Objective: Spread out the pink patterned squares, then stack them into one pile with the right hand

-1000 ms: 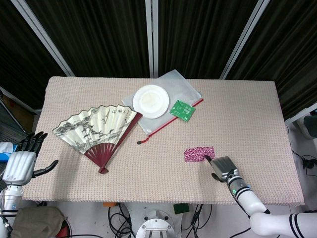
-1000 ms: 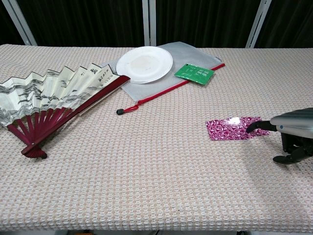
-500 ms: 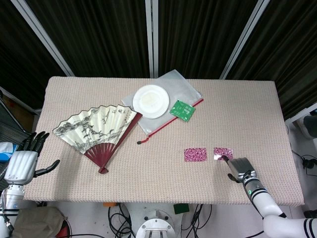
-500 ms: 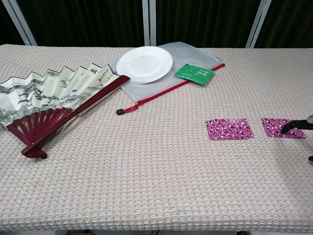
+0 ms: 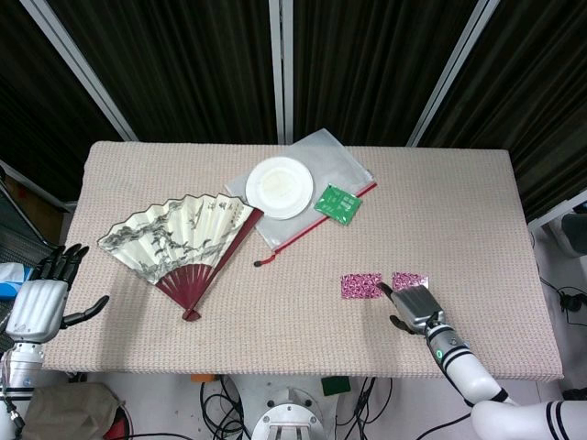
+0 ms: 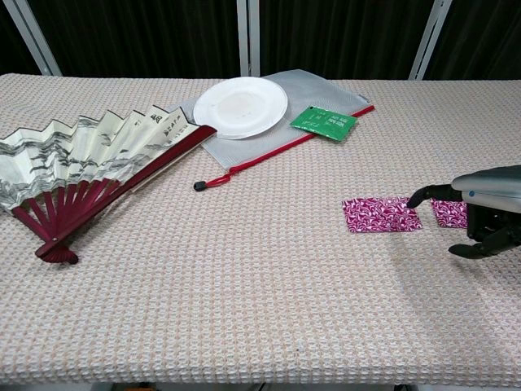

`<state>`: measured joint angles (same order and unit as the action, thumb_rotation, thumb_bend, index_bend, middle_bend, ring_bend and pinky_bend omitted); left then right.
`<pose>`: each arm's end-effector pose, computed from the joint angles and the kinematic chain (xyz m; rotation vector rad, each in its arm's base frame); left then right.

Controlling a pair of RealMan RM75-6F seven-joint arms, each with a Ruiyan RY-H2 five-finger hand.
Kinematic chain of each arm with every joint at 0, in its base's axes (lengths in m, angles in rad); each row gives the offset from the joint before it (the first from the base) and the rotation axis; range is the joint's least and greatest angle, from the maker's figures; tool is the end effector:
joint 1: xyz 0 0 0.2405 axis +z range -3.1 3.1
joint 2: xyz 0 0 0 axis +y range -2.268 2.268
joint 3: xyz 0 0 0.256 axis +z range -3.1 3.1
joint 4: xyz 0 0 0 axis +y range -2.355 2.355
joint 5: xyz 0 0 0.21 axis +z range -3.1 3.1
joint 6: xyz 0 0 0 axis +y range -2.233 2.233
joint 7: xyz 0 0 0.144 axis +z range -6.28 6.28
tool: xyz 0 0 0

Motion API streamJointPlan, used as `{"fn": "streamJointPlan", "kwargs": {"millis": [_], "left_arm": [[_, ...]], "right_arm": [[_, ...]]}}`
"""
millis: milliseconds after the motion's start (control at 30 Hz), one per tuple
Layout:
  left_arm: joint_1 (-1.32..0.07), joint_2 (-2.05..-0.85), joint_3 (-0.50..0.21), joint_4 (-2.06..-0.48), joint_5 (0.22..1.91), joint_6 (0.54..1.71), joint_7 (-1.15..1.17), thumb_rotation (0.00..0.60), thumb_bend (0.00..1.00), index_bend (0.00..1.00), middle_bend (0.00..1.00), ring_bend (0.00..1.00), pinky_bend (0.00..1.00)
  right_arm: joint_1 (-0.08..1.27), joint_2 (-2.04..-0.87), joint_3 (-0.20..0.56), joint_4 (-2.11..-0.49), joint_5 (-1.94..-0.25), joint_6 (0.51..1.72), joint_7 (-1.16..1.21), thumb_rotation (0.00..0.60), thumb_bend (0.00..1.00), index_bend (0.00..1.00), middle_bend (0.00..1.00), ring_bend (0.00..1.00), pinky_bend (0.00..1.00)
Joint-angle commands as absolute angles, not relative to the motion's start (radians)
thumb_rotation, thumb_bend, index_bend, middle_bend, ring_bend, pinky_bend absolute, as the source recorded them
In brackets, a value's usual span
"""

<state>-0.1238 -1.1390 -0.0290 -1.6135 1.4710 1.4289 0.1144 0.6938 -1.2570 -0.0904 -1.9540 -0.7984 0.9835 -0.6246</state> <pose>-0.3104 0.1882 0.1437 -1.4588 -0.8755 -0.8049 -0.2001 -0.2424 0.0184 1.9935 -1.1544 0.4258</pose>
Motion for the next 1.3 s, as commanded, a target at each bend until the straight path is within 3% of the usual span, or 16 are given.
{"fn": "streamJointPlan", "kwargs": {"millis": [33,200,400,667,1300], "left_arm": [[-0.122,-1.137,-0.03,-1.609,1.467,1.428,0.108,0.001,0.09,0.06,0.06,0.04,0.16],[-0.122,-1.138,-0.029,-1.596,1.46,1.421,0.096,0.006,0.09,0.06,0.06,0.04,0.16],[-0.119,-1.137,-0.031,-1.587,1.453,1.419,0.083,0.012,0.09,0.06,0.06,0.04,0.16],[-0.124,-1.136,-0.032,-1.589,1.454,1.413,0.084,0.01,0.09,0.06,0.06,0.04,0.16],[-0.122,-1.141,-0.025,-1.594,1.464,1.417,0.093,0.017,0.09,0.06,0.06,0.04,0.16]], "right_arm": [[0.715,-1.285,-0.075,-1.941,-0.77,0.975,-0.643,0.6,1.0,0.13,1.0,0.97,0.86],[0.746,-1.32,-0.06,-1.92,-0.71,0.966,-0.667,0.6,1.0,0.02,1.0,0.97,0.86],[0.785,-1.334,-0.066,-1.915,-0.644,0.944,-0.696,0.6,1.0,0.01,1.0,0.97,0.86],[0.818,-1.33,-0.087,-1.932,-0.596,0.936,-0.714,0.6,1.0,0.06,1.0,0.97,0.86],[0.74,-1.207,-0.244,-2.117,-0.777,1.018,-0.711,0.6,1.0,0.11,1.0,0.97,0.86]]}}
